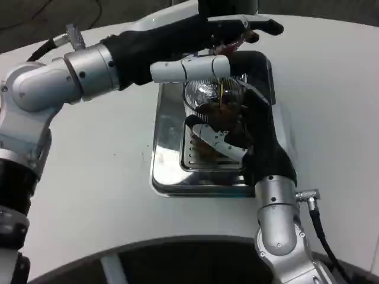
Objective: Grasp the cup under the faucet to collect the drink, then remove the cup.
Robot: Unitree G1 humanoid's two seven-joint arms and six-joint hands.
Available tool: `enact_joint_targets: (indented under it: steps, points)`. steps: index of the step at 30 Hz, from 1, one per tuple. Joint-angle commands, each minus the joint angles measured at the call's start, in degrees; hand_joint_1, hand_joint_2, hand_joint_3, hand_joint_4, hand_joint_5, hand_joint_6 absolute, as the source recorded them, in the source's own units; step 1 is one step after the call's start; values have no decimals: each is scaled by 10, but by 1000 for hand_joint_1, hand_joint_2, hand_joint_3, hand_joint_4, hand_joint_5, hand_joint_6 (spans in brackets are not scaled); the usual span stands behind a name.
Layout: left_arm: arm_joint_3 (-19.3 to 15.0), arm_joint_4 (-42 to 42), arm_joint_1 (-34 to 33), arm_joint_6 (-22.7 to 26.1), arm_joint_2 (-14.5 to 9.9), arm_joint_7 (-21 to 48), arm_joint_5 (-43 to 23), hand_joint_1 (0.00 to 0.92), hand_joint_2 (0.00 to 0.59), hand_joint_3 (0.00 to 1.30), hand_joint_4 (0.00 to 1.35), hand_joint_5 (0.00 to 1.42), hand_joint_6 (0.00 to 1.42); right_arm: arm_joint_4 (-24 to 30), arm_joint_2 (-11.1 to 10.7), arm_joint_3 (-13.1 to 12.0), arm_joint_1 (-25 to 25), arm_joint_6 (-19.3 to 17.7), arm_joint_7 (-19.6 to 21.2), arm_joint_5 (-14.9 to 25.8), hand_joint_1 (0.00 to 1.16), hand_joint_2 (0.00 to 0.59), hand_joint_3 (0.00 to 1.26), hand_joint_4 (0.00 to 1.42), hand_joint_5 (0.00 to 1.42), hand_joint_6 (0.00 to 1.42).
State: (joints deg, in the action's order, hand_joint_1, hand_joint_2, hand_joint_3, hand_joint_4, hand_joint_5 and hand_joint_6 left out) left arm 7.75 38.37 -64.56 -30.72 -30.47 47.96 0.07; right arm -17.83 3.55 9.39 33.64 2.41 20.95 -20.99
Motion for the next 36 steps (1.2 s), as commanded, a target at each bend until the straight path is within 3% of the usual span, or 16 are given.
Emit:
enact_joint_targets:
  steps: [1, 12, 36]
  points:
    - [1, -3, 33, 7, -9, 15, 5, 0, 110, 147, 59, 109, 89, -1, 11, 5, -18, -11, 3, 2, 774, 249, 450, 499, 498, 379]
    - [-52, -47, 44, -7, -3, -5, -46, 0, 109, 138, 81, 166, 131, 13, 11, 3, -31, -12, 6, -1, 784, 244, 525, 577, 579, 453]
    - [-100, -158, 65, 17, -7, 0, -115, 0, 106, 187, 167, 257, 214, 29, 17, -3, -37, -18, 29, -8, 813, 227, 576, 625, 654, 534]
